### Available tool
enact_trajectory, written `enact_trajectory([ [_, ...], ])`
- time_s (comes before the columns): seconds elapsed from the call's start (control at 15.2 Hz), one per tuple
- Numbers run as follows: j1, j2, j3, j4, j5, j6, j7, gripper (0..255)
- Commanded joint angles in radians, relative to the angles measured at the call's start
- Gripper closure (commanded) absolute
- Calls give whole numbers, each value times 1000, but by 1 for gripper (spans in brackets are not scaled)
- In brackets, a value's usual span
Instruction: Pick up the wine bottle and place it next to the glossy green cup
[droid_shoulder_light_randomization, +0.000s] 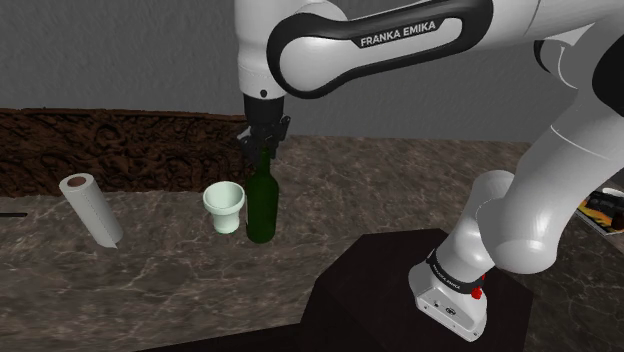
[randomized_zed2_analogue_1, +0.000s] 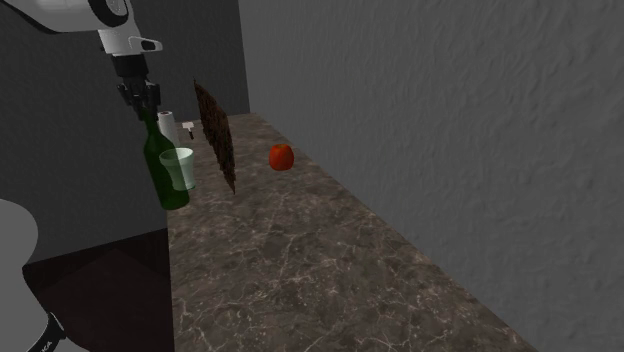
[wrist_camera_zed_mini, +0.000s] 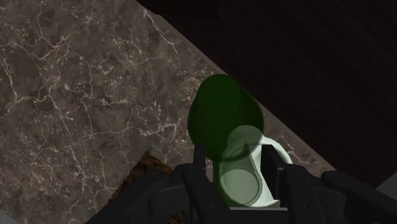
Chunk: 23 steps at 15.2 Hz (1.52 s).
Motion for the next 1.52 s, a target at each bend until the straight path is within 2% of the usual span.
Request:
enact_trajectory([
  [0.0, 0, 0, 0, -1, 0, 2, 0, 255],
  [0.26, 0, 0, 0, -1, 0, 2, 0, 255],
  [0.33, 0, 0, 0, -1, 0, 2, 0, 0],
  [0.66, 0, 0, 0, -1, 0, 2, 0, 0],
  [0.92, 2, -15, 2, 109, 4, -123, -3, 0],
  [1.45, 2, -15, 2, 109, 4, -123, -3, 0],
])
